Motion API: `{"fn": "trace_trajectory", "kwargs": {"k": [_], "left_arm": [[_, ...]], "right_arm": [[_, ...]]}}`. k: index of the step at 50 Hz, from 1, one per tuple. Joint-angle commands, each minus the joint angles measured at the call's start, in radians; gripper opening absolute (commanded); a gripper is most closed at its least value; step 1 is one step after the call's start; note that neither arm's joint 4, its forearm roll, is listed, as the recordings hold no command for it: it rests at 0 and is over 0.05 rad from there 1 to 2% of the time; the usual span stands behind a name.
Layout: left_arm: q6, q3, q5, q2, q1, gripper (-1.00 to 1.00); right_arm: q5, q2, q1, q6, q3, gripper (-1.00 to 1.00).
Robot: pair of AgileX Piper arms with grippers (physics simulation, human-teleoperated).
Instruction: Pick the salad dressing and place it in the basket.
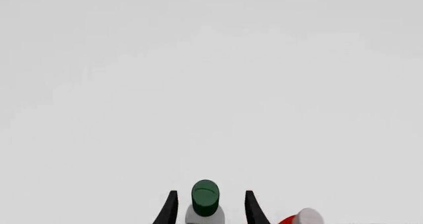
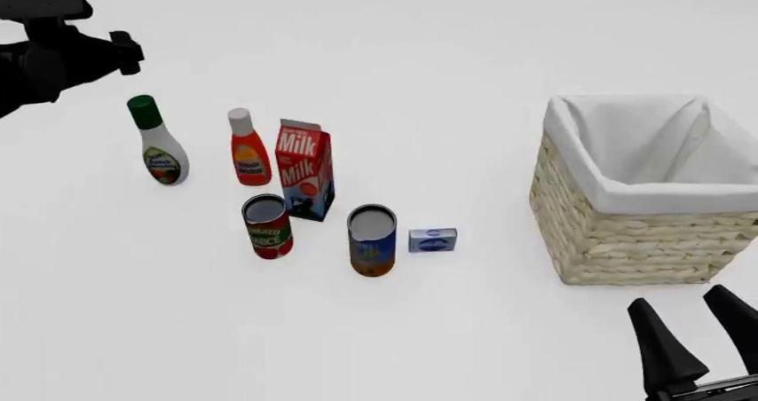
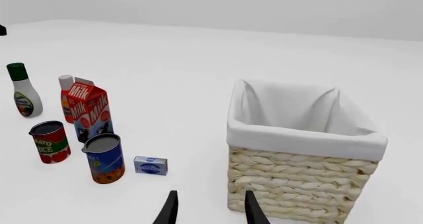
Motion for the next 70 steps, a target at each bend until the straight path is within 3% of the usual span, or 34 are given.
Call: {"fn": "trace_trajectory", "kwargs": {"k": [1, 32, 70], "left_arm": [[-0.012, -0.014, 0.004, 0.050, 0.005, 1.00], [-0.051, -0.060, -0.005, 0.159, 0.012, 1.00], [-0.036, -0.116, -0.018, 0.257, 0.016, 1.00]], "right_arm": [[0.004, 0.000, 0.001, 0.001, 0.001, 1.00], [0.014, 0.000, 0.005, 0.006, 0.001, 1.00], [0.015, 0.000, 0.013, 0.006, 0.001, 1.00]]}}
